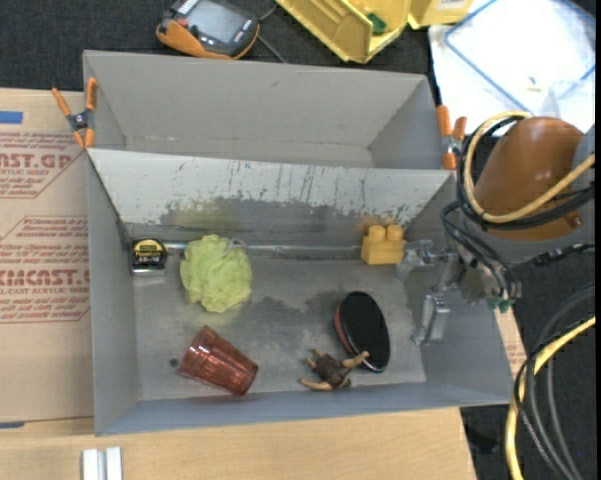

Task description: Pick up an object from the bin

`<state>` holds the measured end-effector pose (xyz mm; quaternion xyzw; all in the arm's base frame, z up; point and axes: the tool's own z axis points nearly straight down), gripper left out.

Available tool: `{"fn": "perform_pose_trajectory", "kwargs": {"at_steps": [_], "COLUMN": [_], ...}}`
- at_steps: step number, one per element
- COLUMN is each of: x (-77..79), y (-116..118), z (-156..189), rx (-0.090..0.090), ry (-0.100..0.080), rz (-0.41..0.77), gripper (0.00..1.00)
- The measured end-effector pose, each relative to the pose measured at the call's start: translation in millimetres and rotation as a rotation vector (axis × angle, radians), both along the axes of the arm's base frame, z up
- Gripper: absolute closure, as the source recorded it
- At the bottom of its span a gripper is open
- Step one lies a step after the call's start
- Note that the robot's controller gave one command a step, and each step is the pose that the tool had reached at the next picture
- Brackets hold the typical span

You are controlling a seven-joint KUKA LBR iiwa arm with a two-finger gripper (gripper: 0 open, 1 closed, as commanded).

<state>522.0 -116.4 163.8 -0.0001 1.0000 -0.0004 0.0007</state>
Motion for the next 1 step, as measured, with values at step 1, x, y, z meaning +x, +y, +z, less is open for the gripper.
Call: {"fn": "perform_pose_trajectory", "kwargs": {"at_steps": [1], "x": [0.0], "y": [0.0], "z": [0.0], "rx": [0.000], "ry": [0.000], "rz": [0.000], "gripper": [0.00]}}
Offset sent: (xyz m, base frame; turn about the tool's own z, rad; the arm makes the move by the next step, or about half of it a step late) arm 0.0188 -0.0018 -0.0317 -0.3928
